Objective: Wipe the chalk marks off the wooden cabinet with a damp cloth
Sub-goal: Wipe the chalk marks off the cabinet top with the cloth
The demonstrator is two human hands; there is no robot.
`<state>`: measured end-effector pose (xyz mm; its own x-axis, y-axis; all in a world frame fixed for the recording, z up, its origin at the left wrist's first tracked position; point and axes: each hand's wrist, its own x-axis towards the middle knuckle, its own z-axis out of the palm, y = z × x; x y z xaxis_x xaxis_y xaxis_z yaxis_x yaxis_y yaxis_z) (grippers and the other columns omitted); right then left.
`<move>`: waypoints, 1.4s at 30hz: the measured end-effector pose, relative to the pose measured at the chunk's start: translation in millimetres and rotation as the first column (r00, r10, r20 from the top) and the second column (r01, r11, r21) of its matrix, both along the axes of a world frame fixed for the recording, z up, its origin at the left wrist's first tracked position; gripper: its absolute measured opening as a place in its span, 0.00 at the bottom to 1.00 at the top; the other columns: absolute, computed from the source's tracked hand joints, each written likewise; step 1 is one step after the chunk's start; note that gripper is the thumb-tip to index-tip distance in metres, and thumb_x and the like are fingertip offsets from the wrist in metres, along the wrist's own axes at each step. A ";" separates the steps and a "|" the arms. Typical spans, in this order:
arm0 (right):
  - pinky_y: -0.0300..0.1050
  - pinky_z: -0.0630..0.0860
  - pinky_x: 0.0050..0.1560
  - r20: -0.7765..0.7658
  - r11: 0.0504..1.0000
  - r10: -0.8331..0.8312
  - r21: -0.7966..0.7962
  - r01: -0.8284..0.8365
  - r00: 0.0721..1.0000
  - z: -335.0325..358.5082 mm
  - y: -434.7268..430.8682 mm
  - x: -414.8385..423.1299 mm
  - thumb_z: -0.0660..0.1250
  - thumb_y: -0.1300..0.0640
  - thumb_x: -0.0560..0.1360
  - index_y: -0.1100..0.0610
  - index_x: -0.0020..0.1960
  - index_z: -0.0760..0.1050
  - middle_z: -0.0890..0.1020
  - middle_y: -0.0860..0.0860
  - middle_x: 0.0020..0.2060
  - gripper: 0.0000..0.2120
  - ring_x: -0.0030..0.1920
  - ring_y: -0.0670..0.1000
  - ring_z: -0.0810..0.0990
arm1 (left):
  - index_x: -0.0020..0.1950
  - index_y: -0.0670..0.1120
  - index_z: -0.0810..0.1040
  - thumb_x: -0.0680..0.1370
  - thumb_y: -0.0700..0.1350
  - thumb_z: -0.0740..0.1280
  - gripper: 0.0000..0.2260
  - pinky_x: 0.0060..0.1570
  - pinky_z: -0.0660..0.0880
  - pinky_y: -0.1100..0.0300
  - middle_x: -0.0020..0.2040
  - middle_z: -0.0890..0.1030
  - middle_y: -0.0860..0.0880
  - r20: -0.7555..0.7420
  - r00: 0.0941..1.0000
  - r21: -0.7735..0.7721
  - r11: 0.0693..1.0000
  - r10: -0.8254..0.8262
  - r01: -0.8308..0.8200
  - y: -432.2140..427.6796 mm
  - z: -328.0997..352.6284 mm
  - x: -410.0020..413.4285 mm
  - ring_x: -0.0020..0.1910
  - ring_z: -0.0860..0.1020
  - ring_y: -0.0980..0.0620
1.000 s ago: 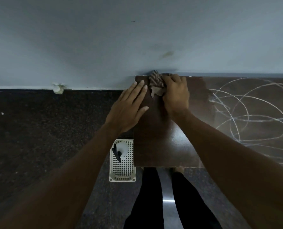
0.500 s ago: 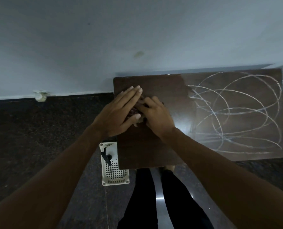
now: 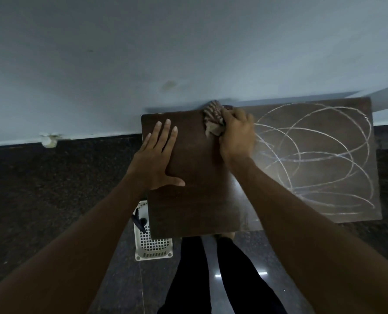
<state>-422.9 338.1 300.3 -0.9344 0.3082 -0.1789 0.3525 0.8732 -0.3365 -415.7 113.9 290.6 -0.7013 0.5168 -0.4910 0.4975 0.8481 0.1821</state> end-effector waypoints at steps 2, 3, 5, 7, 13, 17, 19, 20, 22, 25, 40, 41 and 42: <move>0.52 0.72 0.60 -0.008 0.996 0.084 -0.013 -0.084 0.996 2.8 -18.8 -8.0 0.62 0.66 0.76 0.55 0.71 0.72 0.75 0.55 0.65 0.24 0.63 0.60 0.70 | 0.82 0.43 0.36 0.62 0.78 0.67 0.66 0.78 0.43 0.46 0.81 0.34 0.42 0.000 1.000 -0.015 1.000 0.006 -0.006 2.1 1.1 0.5 0.80 0.34 0.42; 0.52 0.72 0.60 -0.010 0.989 0.147 -0.025 -0.147 0.989 4.1 -28.3 -10.9 0.62 0.65 0.77 0.55 0.72 0.71 0.75 0.55 0.66 0.23 0.63 0.60 0.69 | 0.82 0.42 0.36 0.62 0.77 0.67 0.66 0.78 0.43 0.45 0.81 0.34 0.42 0.004 1.000 -0.025 1.000 0.007 -0.007 2.8 1.7 0.5 0.80 0.34 0.42; 0.53 0.73 0.60 -0.013 0.964 0.263 -0.033 -0.263 0.965 5.6 -41.2 -13.7 0.61 0.63 0.78 0.55 0.71 0.72 0.74 0.55 0.66 0.21 0.64 0.60 0.69 | 0.82 0.41 0.39 0.62 0.78 0.66 0.65 0.78 0.44 0.44 0.81 0.35 0.41 -0.001 1.000 -0.053 0.999 -0.007 0.007 3.8 2.8 0.3 0.80 0.35 0.41; 0.54 0.75 0.58 -0.024 0.943 0.330 -0.039 -0.331 0.944 5.7 -38.1 -14.1 0.61 0.64 0.78 0.56 0.69 0.73 0.75 0.55 0.65 0.20 0.64 0.60 0.70 | 0.82 0.41 0.40 0.62 0.79 0.63 0.65 0.78 0.45 0.43 0.82 0.37 0.40 -0.017 1.000 -0.077 0.997 -0.021 0.020 4.8 4.2 1.0 0.81 0.37 0.40; 0.53 0.75 0.53 -0.044 0.966 0.258 -0.017 -0.259 0.965 1.0 35.5 -10.8 0.64 0.68 0.72 0.56 0.68 0.75 0.78 0.56 0.62 0.25 0.58 0.63 0.73 | 0.82 0.42 0.38 0.58 0.79 0.64 0.67 0.77 0.48 0.44 0.82 0.37 0.41 0.003 1.000 -0.114 0.993 0.028 -0.027 12.3 11.1 2.0 0.81 0.38 0.41; 0.53 0.75 0.51 -0.013 0.990 0.134 0.041 -0.133 0.991 -0.1 84.7 -8.0 0.63 0.72 0.72 0.57 0.67 0.76 0.78 0.57 0.59 0.26 0.58 0.63 0.73 | 0.81 0.43 0.34 0.58 0.76 0.69 0.69 0.77 0.45 0.47 0.81 0.33 0.42 0.035 0.997 -0.136 0.989 0.070 -0.065 19.4 14.1 3.0 0.80 0.35 0.42; 0.52 0.76 0.52 0.007 0.994 0.095 0.052 -0.095 0.995 -1.0 84.9 -9.5 0.63 0.70 0.73 0.57 0.65 0.77 0.78 0.57 0.59 0.22 0.58 0.62 0.72 | 0.81 0.43 0.33 0.58 0.75 0.70 0.69 0.76 0.44 0.47 0.81 0.32 0.42 0.035 0.997 -0.148 0.987 0.073 -0.067 21.3 15.2 3.2 0.80 0.35 0.42; 0.53 0.76 0.54 0.011 0.997 0.059 0.054 -0.059 0.998 -1.0 79.6 -10.8 0.64 0.69 0.74 0.56 0.63 0.78 0.78 0.56 0.58 0.20 0.58 0.61 0.72 | 0.81 0.43 0.33 0.58 0.75 0.70 0.69 0.76 0.44 0.47 0.81 0.32 0.43 0.035 0.997 -0.147 0.987 0.075 -0.069 21.7 15.4 3.2 0.80 0.34 0.42; 0.54 0.76 0.55 0.009 0.999 -0.016 0.041 0.016 1.000 1.0 61.9 -13.6 0.64 0.66 0.75 0.56 0.62 0.78 0.78 0.56 0.58 0.16 0.58 0.61 0.72 | 0.81 0.43 0.33 0.58 0.75 0.70 0.69 0.76 0.44 0.47 0.81 0.32 0.43 0.043 0.995 -0.139 0.987 0.085 -0.078 21.2 16.9 2.6 0.80 0.34 0.42; 0.53 0.75 0.56 -0.009 0.996 0.085 -0.003 -0.085 0.996 3.2 22.6 -16.7 0.62 0.65 0.77 0.56 0.65 0.77 0.78 0.56 0.60 0.18 0.58 0.62 0.72 | 0.82 0.43 0.35 0.57 0.75 0.70 0.69 0.76 0.44 0.47 0.81 0.33 0.44 0.049 0.994 -0.118 0.989 0.100 -0.094 20.9 19.4 2.1 0.80 0.34 0.43; 0.51 0.77 0.50 -0.052 0.998 0.064 0.008 -0.063 0.997 3.2 84.1 -9.4 0.65 0.66 0.72 0.55 0.63 0.80 0.80 0.59 0.54 0.21 0.53 0.64 0.78 | 0.82 0.45 0.36 0.57 0.72 0.73 0.69 0.77 0.45 0.47 0.82 0.34 0.46 0.073 0.987 -0.094 0.986 0.145 -0.138 24.1 26.0 3.4 0.80 0.35 0.45; 0.52 0.76 0.51 -0.033 1.000 0.013 0.016 -0.012 0.999 4.8 101.6 -8.5 0.64 0.66 0.73 0.55 0.63 0.80 0.80 0.60 0.54 0.20 0.53 0.64 0.78 | 0.82 0.45 0.35 0.57 0.72 0.74 0.69 0.77 0.45 0.47 0.82 0.33 0.46 0.069 0.987 -0.098 0.985 0.147 -0.140 24.7 26.6 3.3 0.80 0.35 0.45; 0.52 0.76 0.51 -0.005 0.999 -0.026 0.032 0.026 1.000 7.4 115.8 -7.9 0.64 0.66 0.73 0.55 0.63 0.80 0.79 0.61 0.54 0.20 0.53 0.65 0.77 | 0.82 0.45 0.35 0.57 0.72 0.74 0.69 0.77 0.45 0.47 0.81 0.33 0.47 0.065 0.987 -0.101 0.985 0.148 -0.141 25.2 27.3 3.3 0.80 0.35 0.45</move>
